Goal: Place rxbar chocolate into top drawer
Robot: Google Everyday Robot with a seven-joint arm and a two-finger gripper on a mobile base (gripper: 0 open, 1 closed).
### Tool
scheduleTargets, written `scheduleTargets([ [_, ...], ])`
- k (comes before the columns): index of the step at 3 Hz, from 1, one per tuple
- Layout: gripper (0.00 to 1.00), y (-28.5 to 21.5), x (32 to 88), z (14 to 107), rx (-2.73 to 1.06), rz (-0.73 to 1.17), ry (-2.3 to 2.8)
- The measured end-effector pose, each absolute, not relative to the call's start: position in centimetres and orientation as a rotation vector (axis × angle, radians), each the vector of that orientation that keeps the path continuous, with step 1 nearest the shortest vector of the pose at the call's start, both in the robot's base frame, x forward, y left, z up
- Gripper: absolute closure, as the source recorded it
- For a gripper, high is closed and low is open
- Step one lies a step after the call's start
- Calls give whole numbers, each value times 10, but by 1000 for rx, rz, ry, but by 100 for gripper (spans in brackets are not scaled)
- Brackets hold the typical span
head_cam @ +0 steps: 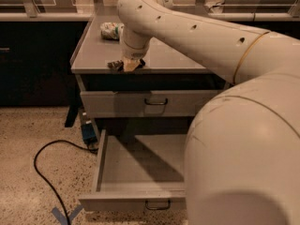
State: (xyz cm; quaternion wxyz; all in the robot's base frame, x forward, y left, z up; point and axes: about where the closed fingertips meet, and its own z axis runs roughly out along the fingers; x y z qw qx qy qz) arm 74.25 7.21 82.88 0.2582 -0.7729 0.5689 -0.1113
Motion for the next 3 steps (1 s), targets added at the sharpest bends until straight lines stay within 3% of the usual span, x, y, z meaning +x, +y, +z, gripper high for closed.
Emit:
scheduleTargets([
  [3,13,72,742,829,-2096,-302,1542],
])
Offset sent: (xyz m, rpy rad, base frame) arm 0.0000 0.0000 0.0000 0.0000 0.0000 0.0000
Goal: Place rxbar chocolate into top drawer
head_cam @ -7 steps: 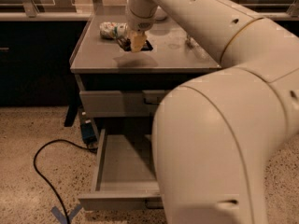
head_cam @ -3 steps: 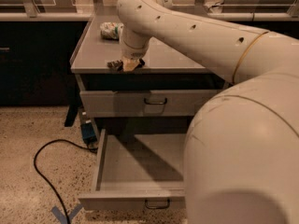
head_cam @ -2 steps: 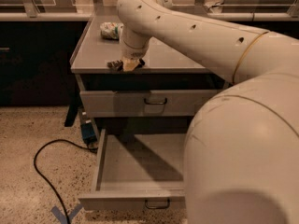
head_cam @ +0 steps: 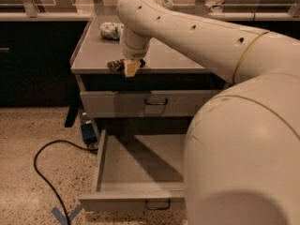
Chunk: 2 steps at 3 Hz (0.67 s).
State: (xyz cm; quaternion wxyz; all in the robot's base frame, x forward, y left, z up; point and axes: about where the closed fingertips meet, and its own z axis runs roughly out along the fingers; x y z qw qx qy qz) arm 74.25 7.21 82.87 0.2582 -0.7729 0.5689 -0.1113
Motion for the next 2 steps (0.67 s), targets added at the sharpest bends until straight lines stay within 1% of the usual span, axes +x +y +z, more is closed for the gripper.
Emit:
scheduleTargets([
  [1,0,72,742,829,-2096,-302,1542],
  [2,0,72,742,829,-2096,-302,1542],
])
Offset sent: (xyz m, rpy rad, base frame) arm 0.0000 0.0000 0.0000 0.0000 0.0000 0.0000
